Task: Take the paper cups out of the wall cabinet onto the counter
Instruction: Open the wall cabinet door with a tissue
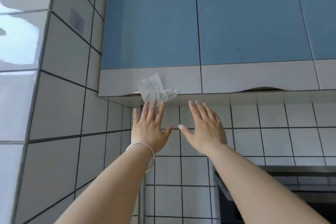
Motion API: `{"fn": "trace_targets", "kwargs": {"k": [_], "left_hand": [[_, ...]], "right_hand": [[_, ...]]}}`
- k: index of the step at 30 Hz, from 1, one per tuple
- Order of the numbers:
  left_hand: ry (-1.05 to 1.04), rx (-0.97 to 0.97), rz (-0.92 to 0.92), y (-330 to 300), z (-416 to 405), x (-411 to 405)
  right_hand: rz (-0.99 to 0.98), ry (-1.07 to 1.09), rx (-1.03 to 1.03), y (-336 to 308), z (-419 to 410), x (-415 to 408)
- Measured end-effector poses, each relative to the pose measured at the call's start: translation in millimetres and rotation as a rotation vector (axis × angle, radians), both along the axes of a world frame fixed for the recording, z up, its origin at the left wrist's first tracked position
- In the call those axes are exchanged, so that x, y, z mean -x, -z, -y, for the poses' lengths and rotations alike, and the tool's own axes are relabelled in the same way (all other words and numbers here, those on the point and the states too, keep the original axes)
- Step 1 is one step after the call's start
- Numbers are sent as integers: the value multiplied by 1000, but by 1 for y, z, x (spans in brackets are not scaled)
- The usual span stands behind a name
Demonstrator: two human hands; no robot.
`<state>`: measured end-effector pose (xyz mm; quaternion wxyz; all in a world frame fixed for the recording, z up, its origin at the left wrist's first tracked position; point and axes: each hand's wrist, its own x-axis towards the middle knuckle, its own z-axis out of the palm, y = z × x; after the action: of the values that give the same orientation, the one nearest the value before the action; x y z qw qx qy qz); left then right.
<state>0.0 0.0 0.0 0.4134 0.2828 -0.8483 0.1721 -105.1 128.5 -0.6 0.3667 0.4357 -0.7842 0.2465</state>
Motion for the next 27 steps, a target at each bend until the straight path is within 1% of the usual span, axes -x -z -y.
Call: {"fn": "trace_targets", "kwargs": {"k": [5, 6, 9, 11, 14, 17, 21, 24, 27], "left_hand": [[-71, 272, -35, -51, 41, 19], [-66, 312, -64, -58, 48, 24], [-29, 463, -251, -76, 64, 38], [-24, 526, -307, -83, 72, 44], [13, 553, -315, -86, 78, 48], [57, 572, -320, -85, 80, 51], [42, 587, -345, -83, 78, 52], [40, 554, -371, -83, 77, 49], [66, 500, -392, -85, 73, 41]], "right_hand": [[-199, 6, 75, -57, 39, 7], [-241, 10, 89, -64, 49, 8], [-342, -5, 113, -78, 75, 7], [-371, -29, 141, -80, 92, 7], [-379, -53, 208, -78, 108, 9], [-357, -53, 326, -76, 118, 9], [-272, -79, 350, -70, 122, 5], [-229, -74, 464, -66, 125, -2], [-248, -72, 554, -65, 125, -12]]}}
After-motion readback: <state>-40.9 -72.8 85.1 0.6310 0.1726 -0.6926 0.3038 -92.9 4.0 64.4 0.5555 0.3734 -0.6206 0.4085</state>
